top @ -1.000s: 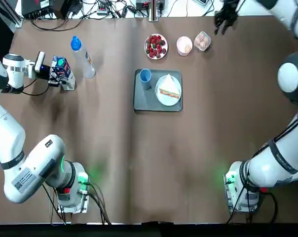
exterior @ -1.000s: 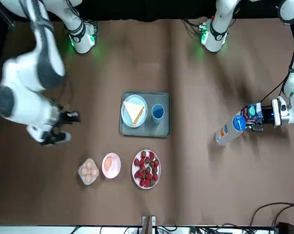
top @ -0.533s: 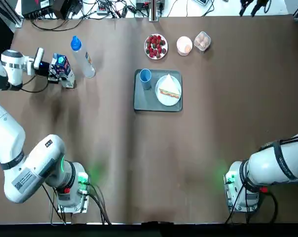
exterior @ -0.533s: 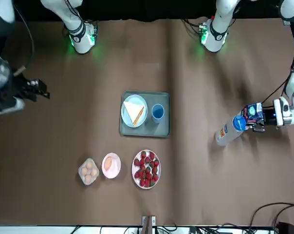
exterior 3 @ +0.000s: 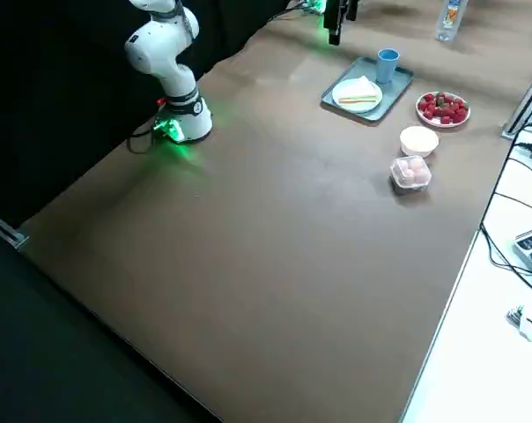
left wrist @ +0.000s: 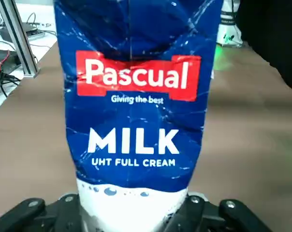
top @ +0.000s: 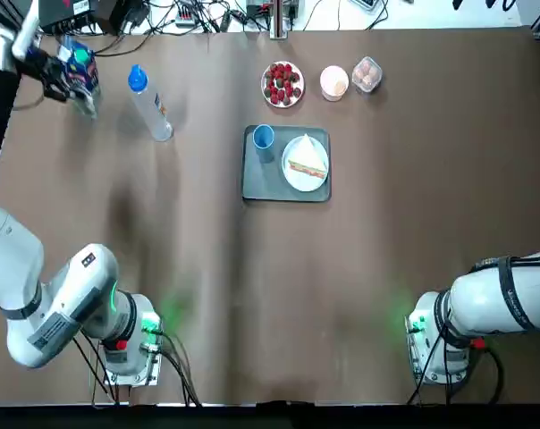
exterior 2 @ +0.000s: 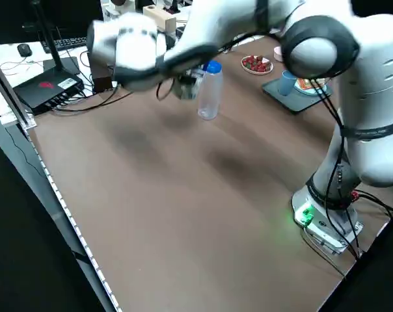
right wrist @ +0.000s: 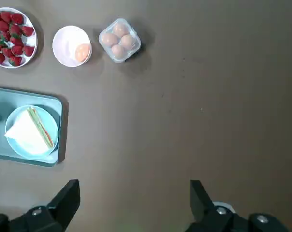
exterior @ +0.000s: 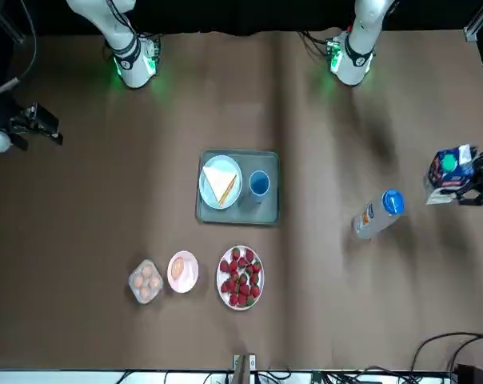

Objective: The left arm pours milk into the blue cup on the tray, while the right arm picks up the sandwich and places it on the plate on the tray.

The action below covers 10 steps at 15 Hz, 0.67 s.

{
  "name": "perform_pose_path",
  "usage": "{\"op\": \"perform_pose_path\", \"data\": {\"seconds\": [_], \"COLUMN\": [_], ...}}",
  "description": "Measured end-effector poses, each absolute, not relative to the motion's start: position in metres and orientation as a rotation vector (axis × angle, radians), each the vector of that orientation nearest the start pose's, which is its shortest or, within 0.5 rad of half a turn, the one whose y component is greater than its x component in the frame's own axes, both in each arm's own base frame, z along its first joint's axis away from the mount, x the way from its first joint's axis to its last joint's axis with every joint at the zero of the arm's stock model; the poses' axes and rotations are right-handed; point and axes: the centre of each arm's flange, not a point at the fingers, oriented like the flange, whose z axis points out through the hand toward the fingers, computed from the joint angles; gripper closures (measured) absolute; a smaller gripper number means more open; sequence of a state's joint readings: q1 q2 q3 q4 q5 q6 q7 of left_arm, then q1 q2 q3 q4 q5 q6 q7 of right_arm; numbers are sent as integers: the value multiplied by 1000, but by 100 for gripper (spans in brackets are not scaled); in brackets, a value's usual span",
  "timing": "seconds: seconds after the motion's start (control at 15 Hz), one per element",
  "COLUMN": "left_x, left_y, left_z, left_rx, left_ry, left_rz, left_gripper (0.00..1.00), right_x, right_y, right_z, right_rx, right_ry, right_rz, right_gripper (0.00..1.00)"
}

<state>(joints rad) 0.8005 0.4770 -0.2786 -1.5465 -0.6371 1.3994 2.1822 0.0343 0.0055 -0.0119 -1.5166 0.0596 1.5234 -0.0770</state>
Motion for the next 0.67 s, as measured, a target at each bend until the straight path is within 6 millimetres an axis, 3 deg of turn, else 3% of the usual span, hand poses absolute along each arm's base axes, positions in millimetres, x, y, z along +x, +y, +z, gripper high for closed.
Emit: {"op": "perform_pose_path", "data": {"seconds": [0.2,0.47,0.67], "left_x": [565,565,558], "left_y": [227,123,43], "left_z": [457,545,571], "left_rx": [1680,1812,1935], "left_ry": [-1691,-1752,-1736], "left_rz": [689,480,310], "left_gripper": [43,44,44], "right_x": [554,555,555], "right_y": [14,10,11], "right_z": [645,643,641], "right_rx": [-3081,-3081,-3081], "right_ry": [-143,-133,-133], "right_rz": [-42,-45,-39], "right_gripper": [0,0,0]}}
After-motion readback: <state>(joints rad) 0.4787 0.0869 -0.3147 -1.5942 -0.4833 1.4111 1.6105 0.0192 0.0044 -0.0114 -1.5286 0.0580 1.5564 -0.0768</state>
